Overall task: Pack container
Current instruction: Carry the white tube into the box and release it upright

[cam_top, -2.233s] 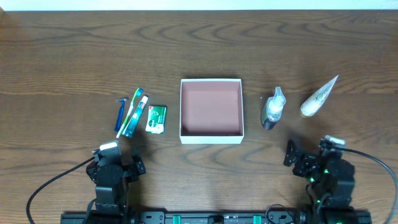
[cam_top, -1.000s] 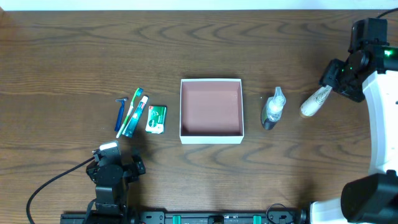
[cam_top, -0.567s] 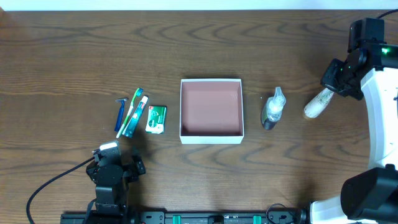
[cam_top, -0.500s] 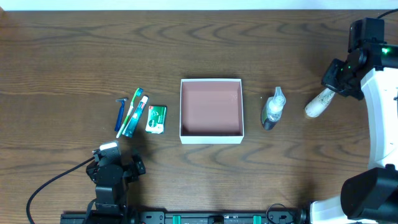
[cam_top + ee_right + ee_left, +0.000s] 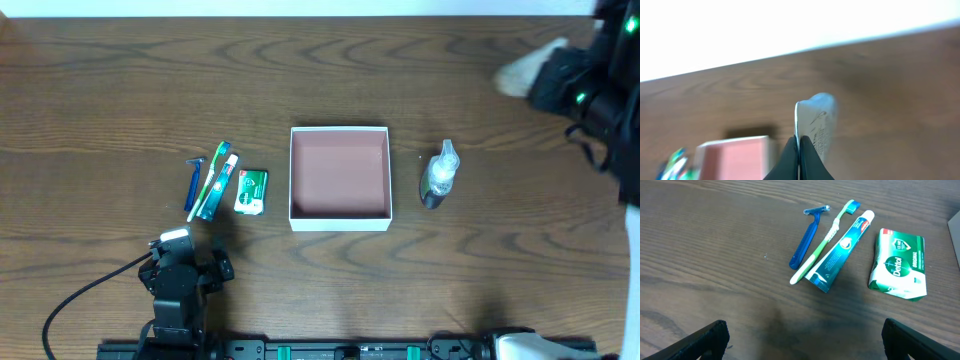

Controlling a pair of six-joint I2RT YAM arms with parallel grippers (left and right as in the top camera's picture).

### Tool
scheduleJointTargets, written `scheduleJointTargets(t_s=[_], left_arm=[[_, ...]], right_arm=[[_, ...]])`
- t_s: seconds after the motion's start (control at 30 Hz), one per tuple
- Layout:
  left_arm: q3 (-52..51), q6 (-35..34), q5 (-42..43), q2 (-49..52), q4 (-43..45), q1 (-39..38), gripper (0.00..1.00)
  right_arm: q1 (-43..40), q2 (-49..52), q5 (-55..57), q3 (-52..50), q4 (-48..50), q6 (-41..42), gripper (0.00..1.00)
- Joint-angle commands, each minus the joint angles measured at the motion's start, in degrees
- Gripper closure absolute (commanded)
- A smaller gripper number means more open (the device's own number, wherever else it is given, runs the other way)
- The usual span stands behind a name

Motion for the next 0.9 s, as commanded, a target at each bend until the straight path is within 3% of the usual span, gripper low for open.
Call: scheduleJointTargets(t_s=[0.0, 0.27, 0.57, 0.87], left_arm=[[-0.76, -0.76, -0.20, -0.46, 0.07, 0.24, 0.02], [-0.76, -0.76, -0.20, -0.46, 0.07, 0.24, 0.02], [-0.76, -0.76, -0.22, -0.46, 0.07, 0.24, 0.02], [-0.76, -0.76, -0.22, -0.46, 0.07, 0.24, 0.02]], right_arm=[[8.33, 0.42, -3.58, 1.01, 1.38, -2.58, 0.99], [21.77, 8.76, -2.97, -1.57, 1.57, -1.92, 0.99], [22.14, 24.17, -0.24, -1.75, 3.78, -1.92, 0.99], [22.01, 30.86, 1.84, -1.75, 4.37, -1.88, 0.99]])
